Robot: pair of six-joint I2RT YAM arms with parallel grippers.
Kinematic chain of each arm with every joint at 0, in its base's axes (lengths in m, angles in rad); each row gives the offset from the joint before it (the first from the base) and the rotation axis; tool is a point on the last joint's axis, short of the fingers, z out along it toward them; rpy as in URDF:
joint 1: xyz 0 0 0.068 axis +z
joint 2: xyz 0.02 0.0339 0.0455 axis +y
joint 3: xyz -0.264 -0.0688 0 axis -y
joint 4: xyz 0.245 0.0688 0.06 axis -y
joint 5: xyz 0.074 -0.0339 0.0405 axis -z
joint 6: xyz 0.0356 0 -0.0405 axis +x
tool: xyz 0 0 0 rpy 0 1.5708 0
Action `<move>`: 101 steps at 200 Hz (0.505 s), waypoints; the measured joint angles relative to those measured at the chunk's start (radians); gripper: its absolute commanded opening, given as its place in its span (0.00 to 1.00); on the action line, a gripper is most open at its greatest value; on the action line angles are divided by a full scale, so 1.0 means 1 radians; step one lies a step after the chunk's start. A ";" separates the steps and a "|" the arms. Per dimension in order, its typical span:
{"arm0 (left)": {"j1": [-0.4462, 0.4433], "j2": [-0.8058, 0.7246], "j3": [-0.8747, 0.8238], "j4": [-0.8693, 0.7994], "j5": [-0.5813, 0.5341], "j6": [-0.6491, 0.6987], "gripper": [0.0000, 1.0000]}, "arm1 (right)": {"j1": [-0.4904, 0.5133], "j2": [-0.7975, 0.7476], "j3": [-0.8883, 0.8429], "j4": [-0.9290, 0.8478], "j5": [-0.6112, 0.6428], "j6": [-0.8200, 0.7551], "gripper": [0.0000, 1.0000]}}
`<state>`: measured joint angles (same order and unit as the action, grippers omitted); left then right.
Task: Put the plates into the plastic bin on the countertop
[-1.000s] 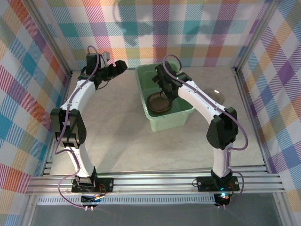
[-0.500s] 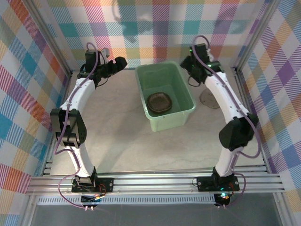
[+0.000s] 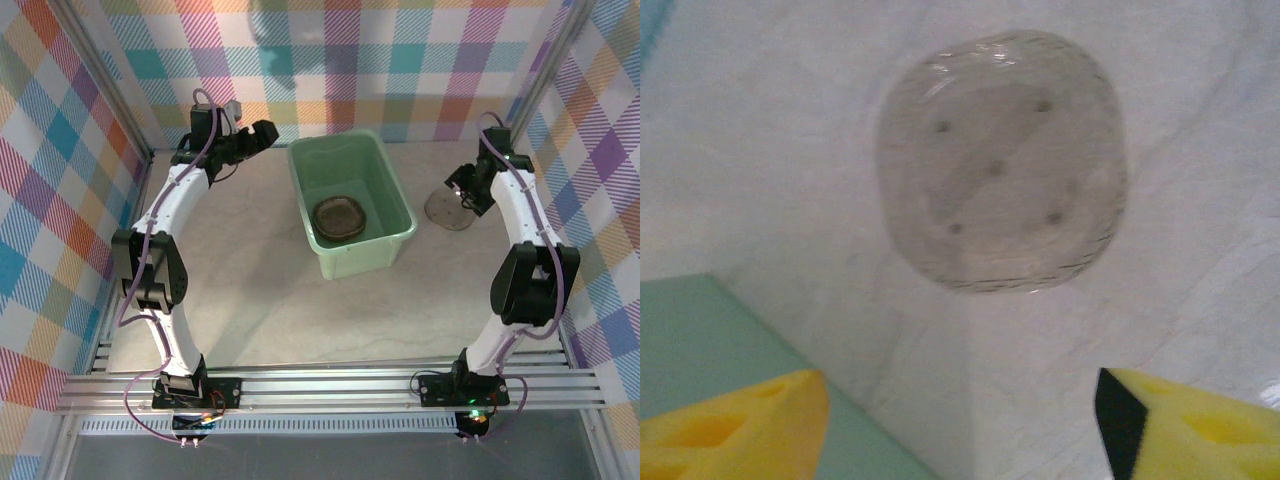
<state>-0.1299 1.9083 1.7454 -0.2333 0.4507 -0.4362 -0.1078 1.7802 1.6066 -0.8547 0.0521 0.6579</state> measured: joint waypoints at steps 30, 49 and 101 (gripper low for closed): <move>-0.014 0.021 0.032 -0.023 -0.007 0.007 0.87 | -0.083 0.108 0.007 -0.031 -0.019 -0.088 0.63; -0.026 0.029 0.036 -0.044 -0.007 0.008 0.87 | -0.116 0.142 0.007 -0.037 -0.025 -0.135 0.63; -0.046 0.048 0.036 -0.086 0.013 0.009 0.87 | -0.175 0.227 0.023 -0.003 -0.082 -0.251 0.56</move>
<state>-0.1761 1.9564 1.7813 -0.3195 0.4633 -0.4271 -0.2829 2.0068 1.6295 -0.8581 -0.0303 0.4068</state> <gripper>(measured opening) 0.867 0.587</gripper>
